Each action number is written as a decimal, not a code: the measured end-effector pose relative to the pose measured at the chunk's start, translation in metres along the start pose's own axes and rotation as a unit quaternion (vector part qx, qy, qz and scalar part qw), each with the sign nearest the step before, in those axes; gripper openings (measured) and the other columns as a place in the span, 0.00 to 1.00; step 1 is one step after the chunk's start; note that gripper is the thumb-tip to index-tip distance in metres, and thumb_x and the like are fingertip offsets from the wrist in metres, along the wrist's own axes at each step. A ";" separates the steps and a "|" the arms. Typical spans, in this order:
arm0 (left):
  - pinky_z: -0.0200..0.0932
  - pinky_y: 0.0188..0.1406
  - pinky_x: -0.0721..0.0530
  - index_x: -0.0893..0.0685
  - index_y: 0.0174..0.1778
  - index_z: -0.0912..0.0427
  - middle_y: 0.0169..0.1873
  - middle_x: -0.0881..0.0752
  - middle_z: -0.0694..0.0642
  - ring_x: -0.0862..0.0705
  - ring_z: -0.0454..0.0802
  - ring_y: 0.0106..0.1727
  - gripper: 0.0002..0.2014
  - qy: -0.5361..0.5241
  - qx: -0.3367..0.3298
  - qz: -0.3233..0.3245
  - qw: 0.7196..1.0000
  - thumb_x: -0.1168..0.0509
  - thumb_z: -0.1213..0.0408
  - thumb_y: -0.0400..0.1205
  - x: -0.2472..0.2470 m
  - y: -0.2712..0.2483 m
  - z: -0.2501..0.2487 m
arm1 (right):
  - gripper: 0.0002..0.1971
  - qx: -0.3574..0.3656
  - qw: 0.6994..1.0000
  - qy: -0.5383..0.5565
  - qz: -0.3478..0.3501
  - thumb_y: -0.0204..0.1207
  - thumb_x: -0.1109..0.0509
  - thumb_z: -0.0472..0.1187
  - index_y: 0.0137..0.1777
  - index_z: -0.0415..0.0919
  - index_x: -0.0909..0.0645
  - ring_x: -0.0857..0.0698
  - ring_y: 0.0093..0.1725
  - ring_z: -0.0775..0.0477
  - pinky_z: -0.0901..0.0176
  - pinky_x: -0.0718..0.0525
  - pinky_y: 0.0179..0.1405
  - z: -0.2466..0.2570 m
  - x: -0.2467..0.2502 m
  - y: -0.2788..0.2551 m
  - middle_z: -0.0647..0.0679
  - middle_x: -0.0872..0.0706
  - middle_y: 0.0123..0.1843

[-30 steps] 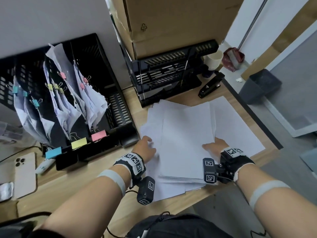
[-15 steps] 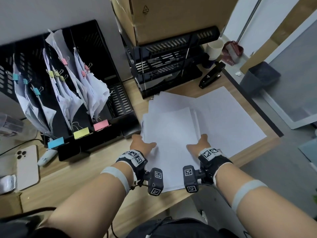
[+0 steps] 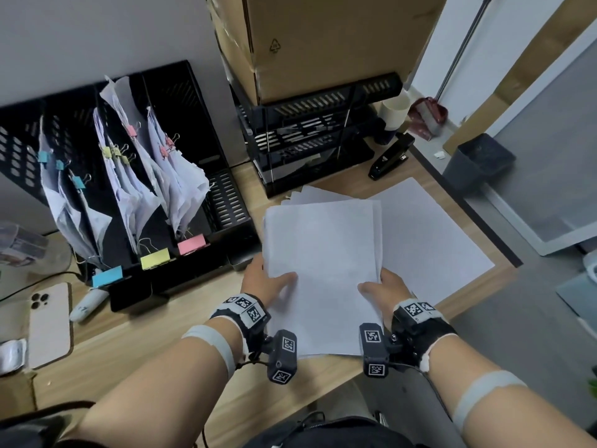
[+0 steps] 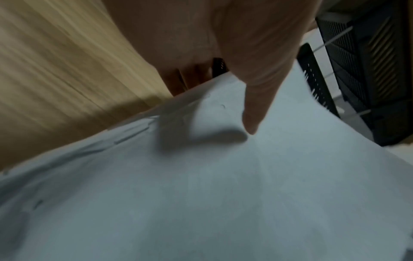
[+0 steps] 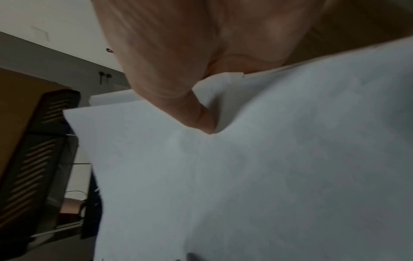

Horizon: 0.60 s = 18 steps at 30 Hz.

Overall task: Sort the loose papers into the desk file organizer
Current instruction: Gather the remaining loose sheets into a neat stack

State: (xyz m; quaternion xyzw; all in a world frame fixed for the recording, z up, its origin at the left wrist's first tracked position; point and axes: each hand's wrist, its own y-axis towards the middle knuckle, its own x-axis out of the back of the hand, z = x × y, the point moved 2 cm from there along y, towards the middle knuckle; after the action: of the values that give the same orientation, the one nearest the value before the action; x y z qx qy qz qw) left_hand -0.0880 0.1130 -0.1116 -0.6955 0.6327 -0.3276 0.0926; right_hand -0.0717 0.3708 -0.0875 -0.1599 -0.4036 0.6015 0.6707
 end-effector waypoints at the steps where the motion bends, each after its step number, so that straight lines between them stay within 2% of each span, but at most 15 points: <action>1: 0.58 0.65 0.14 0.19 0.64 0.50 0.58 0.11 0.50 0.12 0.53 0.59 0.33 -0.048 -0.004 0.012 0.999 0.16 0.52 0.64 0.002 -0.003 -0.008 | 0.14 0.013 1.000 0.027 -0.009 0.69 0.31 0.34 0.55 0.42 0.16 0.12 0.50 0.40 0.47 0.13 0.54 0.003 0.003 -0.001 0.46 0.10 0.49; 3: 0.58 0.64 0.13 0.17 0.64 0.50 0.56 0.08 0.48 0.09 0.52 0.58 0.34 -0.133 -0.033 0.039 0.990 0.15 0.54 0.62 0.007 -0.009 -0.025 | 0.13 0.046 0.997 0.060 -0.022 0.65 0.31 0.35 0.49 0.45 0.15 0.10 0.49 0.38 0.39 0.12 0.55 0.014 0.011 -0.006 0.45 0.09 0.48; 5: 0.61 0.65 0.14 0.14 0.64 0.52 0.57 0.07 0.51 0.09 0.54 0.59 0.31 -0.177 -0.070 0.053 0.980 0.14 0.57 0.64 0.011 -0.016 -0.044 | 0.12 0.083 0.994 0.061 -0.027 0.62 0.33 0.37 0.45 0.47 0.15 0.10 0.49 0.38 0.38 0.12 0.55 0.027 0.017 -0.010 0.46 0.09 0.47; 9: 0.63 0.67 0.15 0.12 0.63 0.61 0.57 0.08 0.61 0.11 0.65 0.62 0.25 -0.236 -0.144 0.072 0.958 0.17 0.67 0.69 0.019 -0.026 -0.093 | 0.11 0.165 0.981 0.077 -0.070 0.70 0.31 0.32 0.52 0.43 0.17 0.11 0.50 0.40 0.50 0.14 0.53 0.067 0.030 -0.034 0.46 0.10 0.48; 12: 0.62 0.66 0.15 0.12 0.62 0.57 0.59 0.09 0.64 0.12 0.66 0.64 0.23 -0.249 -0.218 0.099 0.939 0.18 0.70 0.71 0.030 -0.033 -0.129 | 0.11 0.206 0.964 0.136 -0.100 0.73 0.32 0.27 0.52 0.40 0.18 0.13 0.44 0.48 0.59 0.19 0.47 0.087 0.042 -0.048 0.50 0.12 0.43; 14: 0.58 0.66 0.15 0.15 0.67 0.58 0.62 0.11 0.64 0.13 0.65 0.66 0.27 -0.231 -0.254 0.113 0.932 0.19 0.73 0.71 0.033 -0.034 -0.140 | 0.12 0.212 0.955 0.161 -0.128 0.70 0.31 0.28 0.51 0.41 0.18 0.13 0.46 0.45 0.57 0.19 0.49 0.087 0.047 -0.051 0.49 0.12 0.43; 16: 0.56 0.67 0.15 0.20 0.71 0.60 0.64 0.12 0.63 0.14 0.62 0.68 0.33 -0.191 -0.266 0.116 0.938 0.18 0.73 0.70 0.030 -0.031 -0.135 | 0.17 0.213 0.950 0.181 -0.140 0.66 0.32 0.32 0.55 0.45 0.20 0.14 0.52 0.40 0.52 0.17 0.52 0.080 0.047 -0.050 0.46 0.12 0.47; 18: 0.56 0.68 0.15 0.22 0.73 0.59 0.65 0.12 0.59 0.15 0.60 0.69 0.37 -0.159 -0.249 0.121 0.948 0.15 0.71 0.68 0.022 -0.030 -0.120 | 0.20 0.189 0.952 0.197 -0.140 0.68 0.33 0.31 0.60 0.46 0.24 0.16 0.53 0.39 0.53 0.20 0.47 0.070 0.044 -0.051 0.43 0.14 0.50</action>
State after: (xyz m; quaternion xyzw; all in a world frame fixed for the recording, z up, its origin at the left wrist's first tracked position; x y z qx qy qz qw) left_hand -0.1324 0.1323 0.0047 -0.6579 0.7504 -0.0311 0.0546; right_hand -0.0908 0.3813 0.0075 -0.0870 -0.1605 0.5236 0.8322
